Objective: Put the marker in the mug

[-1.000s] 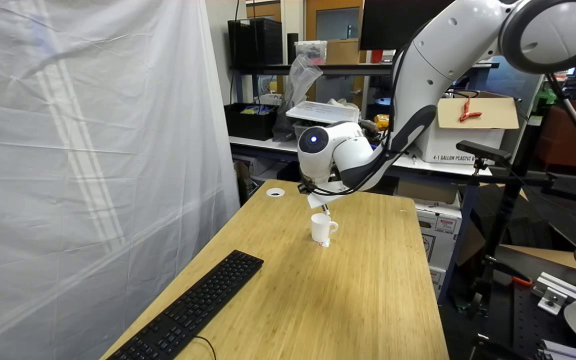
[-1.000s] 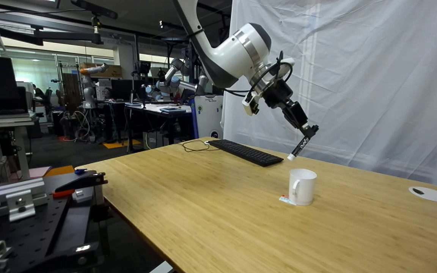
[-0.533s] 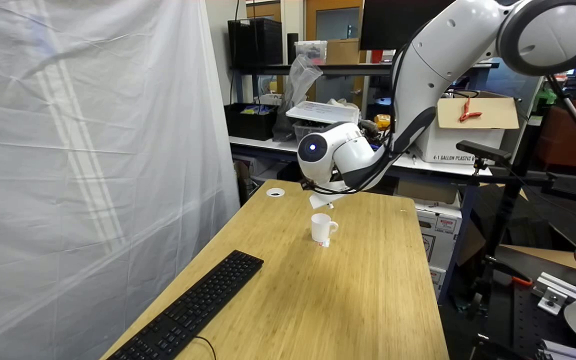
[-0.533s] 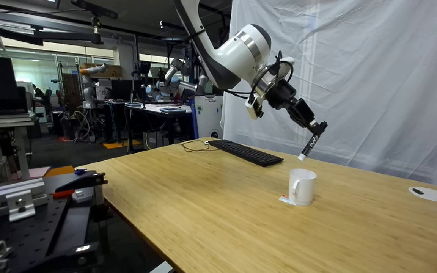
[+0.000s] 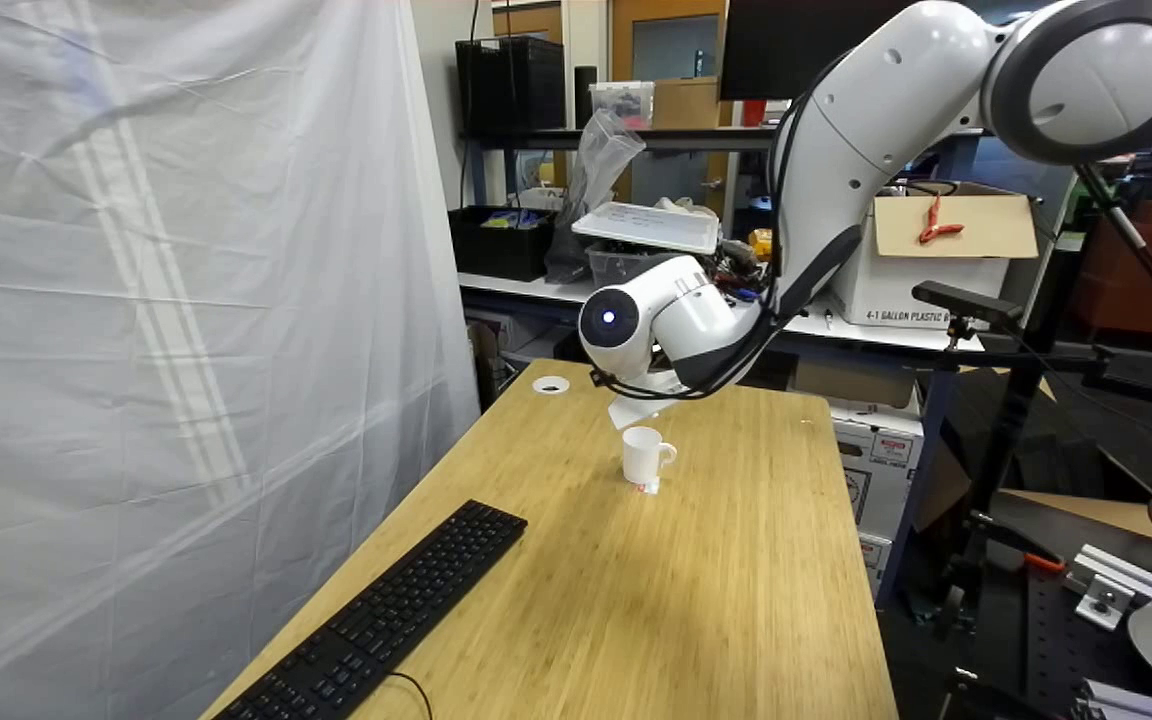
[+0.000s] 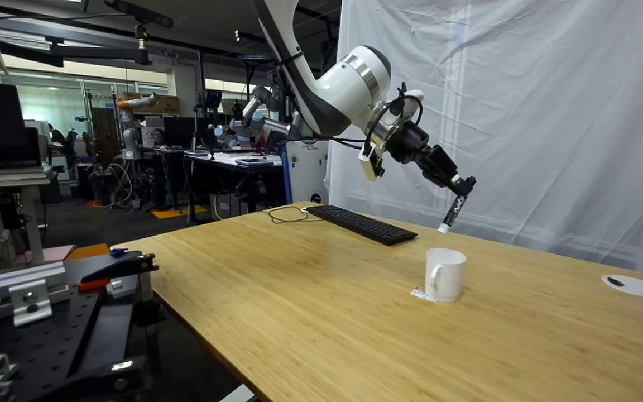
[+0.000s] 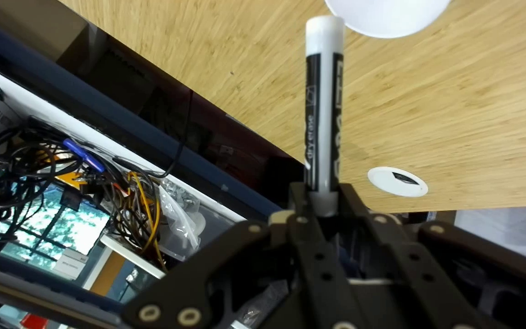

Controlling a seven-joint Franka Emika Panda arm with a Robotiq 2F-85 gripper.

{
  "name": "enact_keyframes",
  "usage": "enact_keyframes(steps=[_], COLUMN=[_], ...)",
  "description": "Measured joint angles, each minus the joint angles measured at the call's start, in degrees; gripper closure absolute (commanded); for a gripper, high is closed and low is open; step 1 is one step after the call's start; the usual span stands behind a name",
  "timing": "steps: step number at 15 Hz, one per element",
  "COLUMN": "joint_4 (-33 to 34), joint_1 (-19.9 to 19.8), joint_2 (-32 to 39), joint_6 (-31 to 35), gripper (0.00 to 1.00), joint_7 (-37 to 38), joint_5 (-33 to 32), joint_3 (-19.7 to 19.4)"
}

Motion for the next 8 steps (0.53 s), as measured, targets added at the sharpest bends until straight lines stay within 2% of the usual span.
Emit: enact_keyframes(steps=[8], joint_4=[4.09], joint_1=[-0.25], joint_2=[5.35], joint_6=[-0.61], gripper=[0.95], joint_7=[0.85], joint_5=[-0.7], joint_3=[0.68])
